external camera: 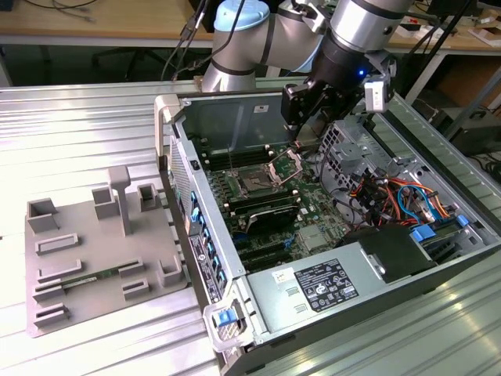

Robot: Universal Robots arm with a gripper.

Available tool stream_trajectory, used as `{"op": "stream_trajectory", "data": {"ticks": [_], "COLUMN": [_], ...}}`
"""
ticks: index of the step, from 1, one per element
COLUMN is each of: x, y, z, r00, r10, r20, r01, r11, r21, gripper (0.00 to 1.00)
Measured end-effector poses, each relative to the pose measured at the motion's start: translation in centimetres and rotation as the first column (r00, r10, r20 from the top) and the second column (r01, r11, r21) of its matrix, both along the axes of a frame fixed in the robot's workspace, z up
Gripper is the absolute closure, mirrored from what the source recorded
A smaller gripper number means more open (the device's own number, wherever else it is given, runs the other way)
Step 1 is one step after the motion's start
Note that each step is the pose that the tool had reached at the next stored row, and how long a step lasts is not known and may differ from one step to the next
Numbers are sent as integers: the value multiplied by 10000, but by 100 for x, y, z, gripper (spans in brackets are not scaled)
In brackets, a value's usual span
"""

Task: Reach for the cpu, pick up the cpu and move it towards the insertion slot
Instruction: 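Pick up the cpu and move it towards the insertion slot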

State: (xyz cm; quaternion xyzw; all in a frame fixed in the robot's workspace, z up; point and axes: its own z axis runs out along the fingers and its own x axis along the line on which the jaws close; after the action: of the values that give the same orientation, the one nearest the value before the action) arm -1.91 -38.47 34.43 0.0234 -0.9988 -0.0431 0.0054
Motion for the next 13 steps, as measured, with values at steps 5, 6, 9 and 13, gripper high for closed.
{"op": "stream_trajectory", "data": {"ticks": [5, 6, 9, 13], "x": [5, 6, 6, 6], "y": [38, 51, 93, 140], "z": [-15, -16, -19, -20], "r00": [10000, 10000, 10000, 10000], "r10": [1, 2, 2, 2], "r20": [0, 0, 0, -1], "r01": [-1, -2, -2, -2], "r11": [10000, 10000, 10000, 10000], "r21": [-2, -1, -1, -3], "gripper": [45, 45, 45, 45]}}
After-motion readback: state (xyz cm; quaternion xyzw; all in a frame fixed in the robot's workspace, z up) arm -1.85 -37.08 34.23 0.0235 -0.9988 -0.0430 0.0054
